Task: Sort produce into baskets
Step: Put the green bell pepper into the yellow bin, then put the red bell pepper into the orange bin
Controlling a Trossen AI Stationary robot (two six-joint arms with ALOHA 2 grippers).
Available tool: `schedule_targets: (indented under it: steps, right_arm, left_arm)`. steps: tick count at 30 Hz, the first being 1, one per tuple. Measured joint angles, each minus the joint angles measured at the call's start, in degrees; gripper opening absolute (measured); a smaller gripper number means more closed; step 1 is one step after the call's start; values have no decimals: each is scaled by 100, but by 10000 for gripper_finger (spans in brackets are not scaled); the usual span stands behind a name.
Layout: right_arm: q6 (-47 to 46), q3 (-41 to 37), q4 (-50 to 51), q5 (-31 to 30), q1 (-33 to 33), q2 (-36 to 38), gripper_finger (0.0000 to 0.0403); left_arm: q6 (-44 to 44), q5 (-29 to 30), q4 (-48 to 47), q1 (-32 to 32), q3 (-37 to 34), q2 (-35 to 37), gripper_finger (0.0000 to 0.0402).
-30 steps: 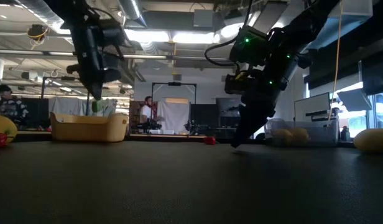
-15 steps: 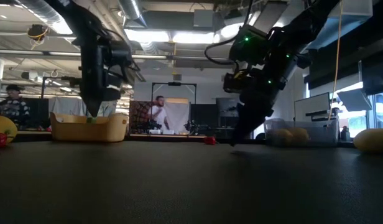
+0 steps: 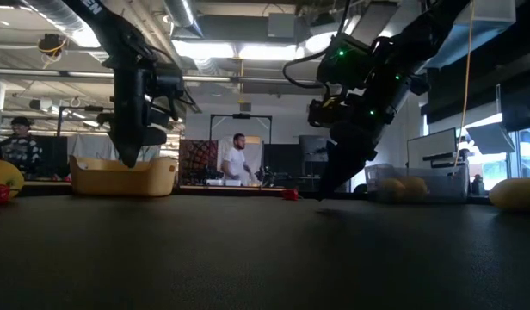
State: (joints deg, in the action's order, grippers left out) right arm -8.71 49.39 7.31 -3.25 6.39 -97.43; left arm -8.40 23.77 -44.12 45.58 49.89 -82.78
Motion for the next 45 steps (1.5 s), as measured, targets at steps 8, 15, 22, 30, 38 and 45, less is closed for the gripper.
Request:
schedule_targets:
  steps: [8, 15, 22, 30, 38, 45]
  right_arm:
    - [-15, 0, 0, 47, -4, 0, 182]
    - [-17, 0, -27, 74, -4, 0, 182]
    - [-59, 0, -173, 130, -2, 0, 182]
    - [-59, 0, -175, 131, -2, 0, 182]
    - [-70, 2, -175, 130, -1, 0, 182]
    - [-9, 2, -111, -79, 13, 146, 182]
  left_arm:
    - [257, 2, 59, 0, -2, 134, 121]
    - [251, 2, 173, -123, -2, 899, 122]
    - [246, -155, 413, -613, -2, 1671, 120]
    - [215, -1364, 1671, -1241, -2, 1834, 120]
    - [180, -1600, 2829, -1727, 0, 1388, 120]
    - [101, -1600, 3016, -2026, 0, 923, 120]
